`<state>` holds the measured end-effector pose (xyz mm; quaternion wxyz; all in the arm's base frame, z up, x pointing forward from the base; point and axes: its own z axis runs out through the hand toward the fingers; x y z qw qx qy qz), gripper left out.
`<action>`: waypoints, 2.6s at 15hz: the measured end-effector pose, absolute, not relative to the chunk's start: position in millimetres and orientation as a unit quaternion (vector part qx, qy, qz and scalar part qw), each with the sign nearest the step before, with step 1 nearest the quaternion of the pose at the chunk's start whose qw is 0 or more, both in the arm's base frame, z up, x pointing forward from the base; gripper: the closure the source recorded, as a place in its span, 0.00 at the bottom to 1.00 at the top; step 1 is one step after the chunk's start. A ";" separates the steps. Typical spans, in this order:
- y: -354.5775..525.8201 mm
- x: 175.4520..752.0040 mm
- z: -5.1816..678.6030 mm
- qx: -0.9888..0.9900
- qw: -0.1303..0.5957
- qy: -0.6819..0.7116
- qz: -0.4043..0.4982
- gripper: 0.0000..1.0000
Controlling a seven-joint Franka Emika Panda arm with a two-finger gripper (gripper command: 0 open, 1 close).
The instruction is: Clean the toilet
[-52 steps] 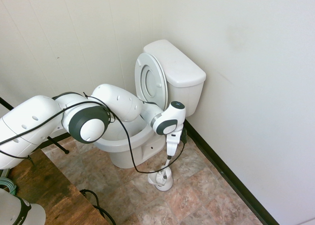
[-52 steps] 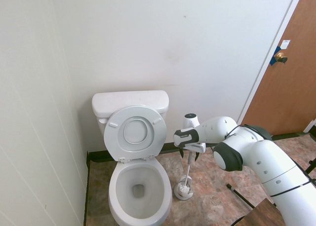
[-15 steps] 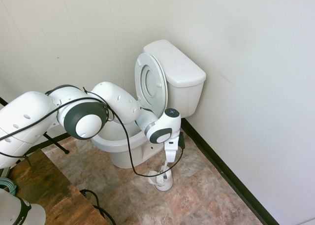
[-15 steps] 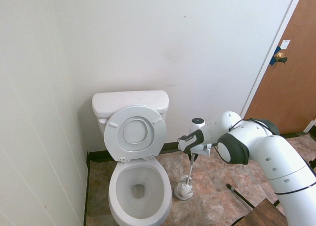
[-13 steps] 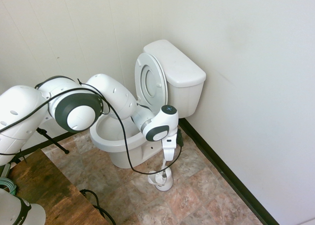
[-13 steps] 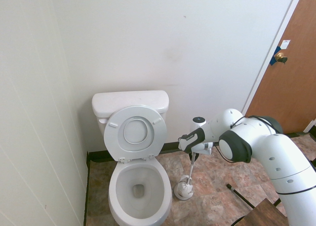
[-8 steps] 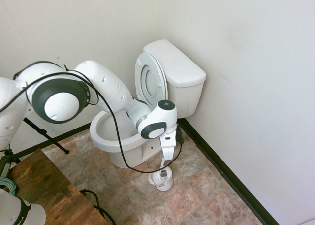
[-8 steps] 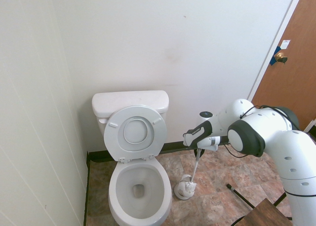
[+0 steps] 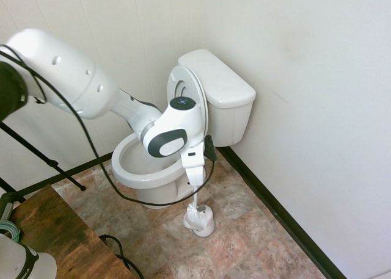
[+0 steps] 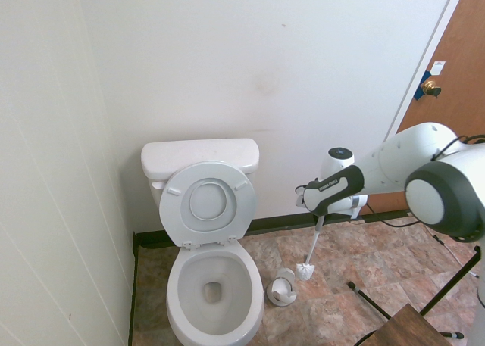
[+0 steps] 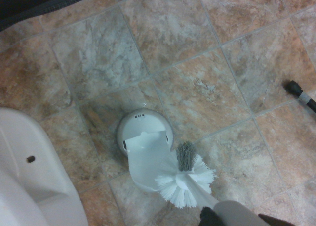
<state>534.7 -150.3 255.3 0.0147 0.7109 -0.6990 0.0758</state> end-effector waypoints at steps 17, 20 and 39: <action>89.0 545.6 415.2 0.802 -0.065 -0.585 0.105 1.00; 120.6 547.5 435.9 0.809 -0.072 -0.569 0.125 1.00; 239.8 648.0 210.4 0.778 -0.017 -0.612 0.137 1.00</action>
